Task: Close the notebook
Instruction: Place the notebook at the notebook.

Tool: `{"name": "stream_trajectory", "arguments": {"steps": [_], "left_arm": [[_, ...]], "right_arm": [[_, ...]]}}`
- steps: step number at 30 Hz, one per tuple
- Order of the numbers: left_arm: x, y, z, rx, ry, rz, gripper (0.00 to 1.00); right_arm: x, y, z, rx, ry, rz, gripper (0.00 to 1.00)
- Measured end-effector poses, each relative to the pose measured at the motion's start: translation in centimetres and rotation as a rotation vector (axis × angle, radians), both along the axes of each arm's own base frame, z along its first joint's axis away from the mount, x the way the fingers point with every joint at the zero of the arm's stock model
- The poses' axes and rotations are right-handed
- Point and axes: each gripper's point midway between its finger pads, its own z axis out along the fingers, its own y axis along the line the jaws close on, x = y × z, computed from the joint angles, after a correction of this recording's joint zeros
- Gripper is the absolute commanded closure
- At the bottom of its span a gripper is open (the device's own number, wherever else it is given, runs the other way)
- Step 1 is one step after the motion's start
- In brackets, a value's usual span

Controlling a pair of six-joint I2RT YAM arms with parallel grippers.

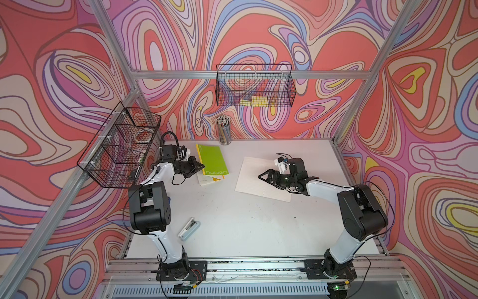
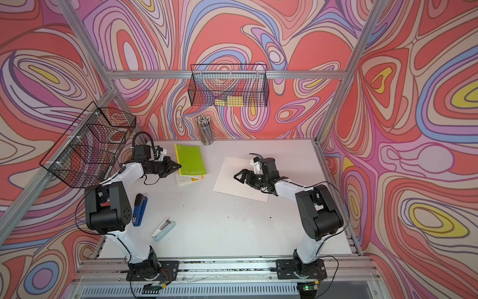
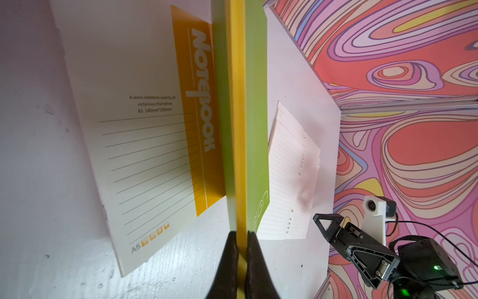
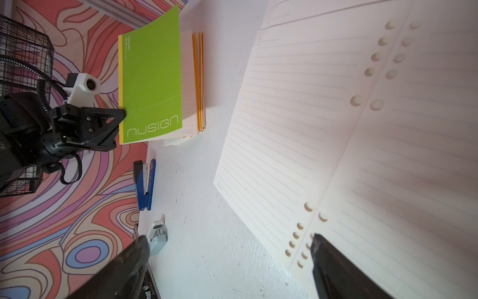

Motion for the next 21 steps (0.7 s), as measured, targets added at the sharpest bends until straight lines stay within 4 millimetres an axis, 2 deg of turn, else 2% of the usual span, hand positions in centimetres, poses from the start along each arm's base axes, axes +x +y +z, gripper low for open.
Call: {"name": "stream_trajectory", "arguments": {"steps": [9,21], "left_arm": [[0.2,1.2,-3.2,0.053,0.06,0.024,1.0],[0.1,2.4,-4.7,0.141,0.096,0.043,1.0]], "right_arm": [[0.0,0.0,0.0,0.002,0.001,0.003,0.01],[0.0,0.1,0.1,0.006,-0.004,0.002,0.02]]}}
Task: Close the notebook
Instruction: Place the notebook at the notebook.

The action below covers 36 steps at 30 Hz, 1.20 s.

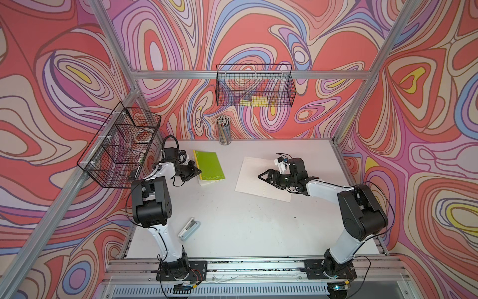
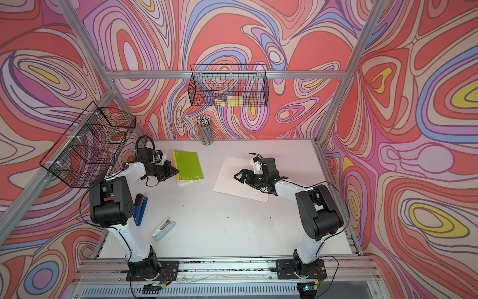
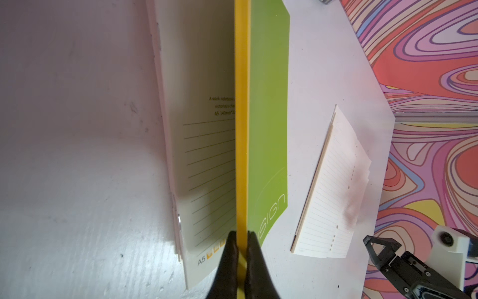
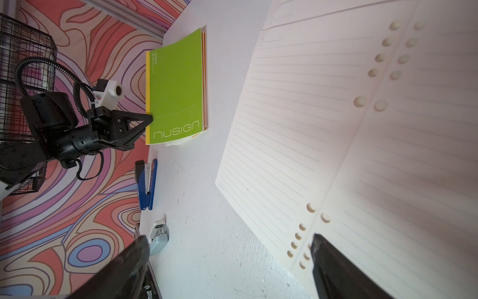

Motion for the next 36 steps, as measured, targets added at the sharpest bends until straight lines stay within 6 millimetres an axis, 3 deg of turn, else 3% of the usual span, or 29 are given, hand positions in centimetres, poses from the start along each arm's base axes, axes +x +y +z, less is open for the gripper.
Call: {"name": "stream_trajectory", "arguments": {"steps": [14,36], "left_arm": [[0.0,1.0,-2.1,0.06,0.047,0.014,1.0],[-0.1,1.6,-2.6,0.1,0.06,0.029,0.93]], "right_arm": [[0.0,0.1,-0.1,0.008,-0.001,-0.001,0.02],[-0.1,0.1,-0.3,0.015,0.001,-0.001,0.02]]}}
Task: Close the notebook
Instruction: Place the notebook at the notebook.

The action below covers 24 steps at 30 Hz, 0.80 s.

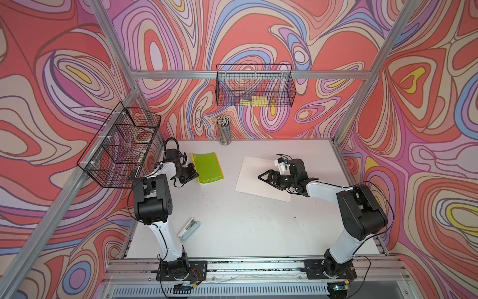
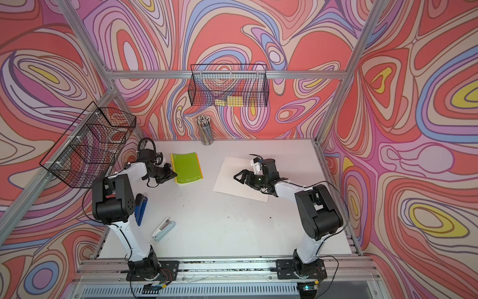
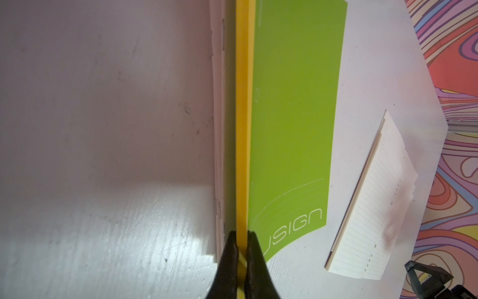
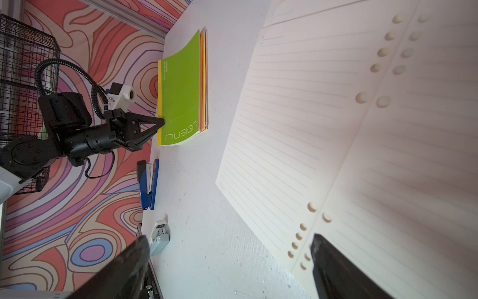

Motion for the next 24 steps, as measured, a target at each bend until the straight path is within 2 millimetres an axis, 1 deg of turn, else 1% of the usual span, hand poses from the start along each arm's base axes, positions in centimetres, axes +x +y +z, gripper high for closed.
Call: {"name": "stream_trajectory", "arguments": {"steps": [4,7,9,12,13,15,18,21,24], "left_arm": [[0.0,-0.15,0.05,-0.005,-0.001,-0.004,0.88],[0.05,-0.38,0.12,-0.006,-0.003,-0.009,0.88],[0.1,-0.55,0.14,-0.005,-0.004,-0.013,0.83],[0.1,-0.62,0.09,0.002,-0.005,-0.02,0.82],[0.09,-0.57,0.06,0.006,-0.005,-0.019,0.8],[0.03,-0.49,-0.06,0.018,0.0,-0.019,0.72],[-0.11,-0.26,-0.24,0.036,0.009,-0.015,0.69],[-0.14,-0.14,-0.27,0.048,0.013,-0.014,0.62],[-0.02,0.06,-0.19,0.061,0.012,-0.01,0.61]], "right_arm": [[0.07,0.02,0.09,0.002,-0.006,0.0,0.02],[0.06,0.02,0.08,0.002,-0.005,0.0,0.02],[0.06,0.02,0.08,0.002,-0.005,0.0,0.02],[0.05,0.02,0.07,0.002,-0.005,0.0,0.02],[0.05,0.02,0.07,0.002,-0.004,0.0,0.02],[0.04,0.01,0.05,0.002,-0.004,0.0,0.02],[0.04,0.02,0.06,0.003,-0.003,-0.001,0.02],[0.04,0.02,0.05,0.003,-0.002,-0.001,0.02],[0.04,0.02,0.05,0.003,-0.002,-0.002,0.02]]}}
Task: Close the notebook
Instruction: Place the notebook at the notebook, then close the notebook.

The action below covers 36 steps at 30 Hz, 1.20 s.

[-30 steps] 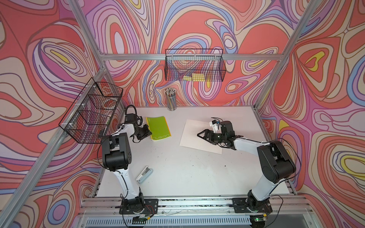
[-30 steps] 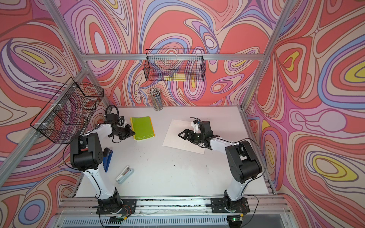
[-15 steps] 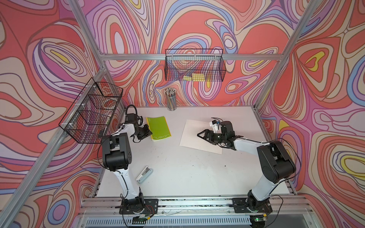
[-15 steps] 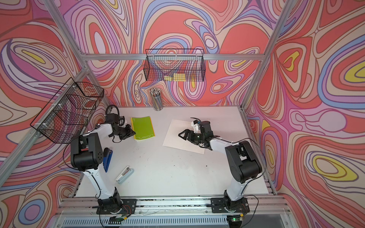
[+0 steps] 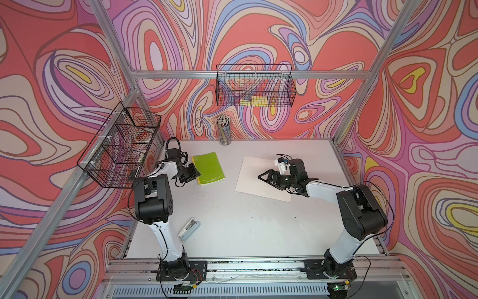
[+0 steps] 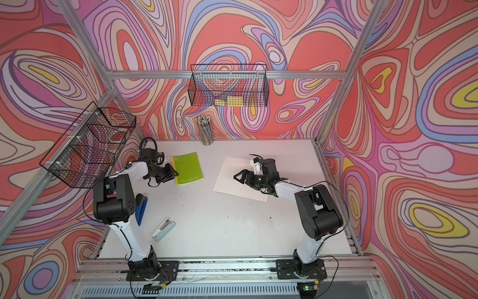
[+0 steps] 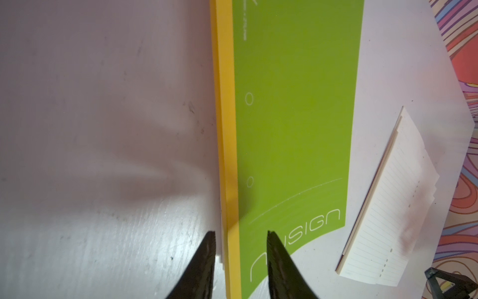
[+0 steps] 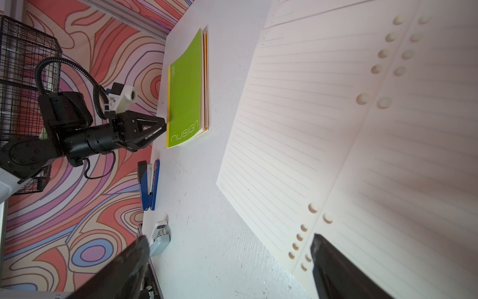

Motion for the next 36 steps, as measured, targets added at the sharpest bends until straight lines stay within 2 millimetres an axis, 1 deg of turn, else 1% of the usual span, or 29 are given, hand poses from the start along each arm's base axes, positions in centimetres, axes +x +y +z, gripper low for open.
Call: {"name": "stream_trajectory", "arguments": {"steps": [4,6,8,10,13,15,17,18,20,23,26,30,33,36], "left_arm": [[0.0,0.2,0.1,0.014,0.002,0.005,0.61],[-0.2,0.3,0.2,0.028,0.008,0.009,0.59],[-0.3,0.5,0.8,0.049,0.003,0.014,0.57],[-0.2,0.4,2.2,0.07,-0.028,0.014,0.57],[-0.1,-0.4,5.8,0.085,-0.11,0.004,0.57],[-0.2,-1.4,8.1,0.086,-0.17,-0.014,0.56],[-0.6,-3.1,10.2,0.08,-0.225,-0.046,0.56],[-1.0,-4.1,10.8,0.072,-0.243,-0.063,0.55],[-2.1,-6.6,11.8,0.047,-0.272,-0.113,0.49],[-4.2,-10.0,12.3,-0.003,-0.289,-0.185,0.48],[-6.6,-12.4,12.2,-0.051,-0.285,-0.234,0.47],[-8.6,-14.0,12.6,-0.107,-0.297,-0.256,0.44],[-9.7,-14.9,13.1,-0.134,-0.315,-0.266,0.41],[-10.5,-16.1,13.3,-0.164,-0.328,-0.276,0.34]], "right_arm": [[0.0,0.0,0.0,0.0,0.0,0.0,0.02],[0.0,0.0,0.0,0.0,0.001,0.0,0.02],[0.0,0.0,0.0,0.0,0.002,0.0,0.02],[-0.1,0.0,-0.1,-0.002,0.006,0.0,0.01],[-0.2,-0.1,-0.3,-0.006,0.016,0.0,0.02],[-0.2,-0.1,-0.3,-0.008,0.02,0.0,0.02],[-0.1,-0.1,-0.1,-0.009,0.023,0.0,0.02],[-0.1,0.0,0.0,-0.01,0.022,0.001,0.01],[0.1,0.0,0.2,-0.014,0.019,0.003,0.02],[0.2,-0.1,0.5,-0.027,0.016,0.005,0.02],[0.3,-0.3,0.9,-0.031,0.01,0.005,0.02],[0.6,-1.3,1.7,-0.03,-0.001,-0.012,0.02],[1.2,-2.8,2.5,-0.031,-0.021,-0.042,0.02],[1.8,-4.8,3.4,-0.035,-0.04,-0.077,0.02]]}}
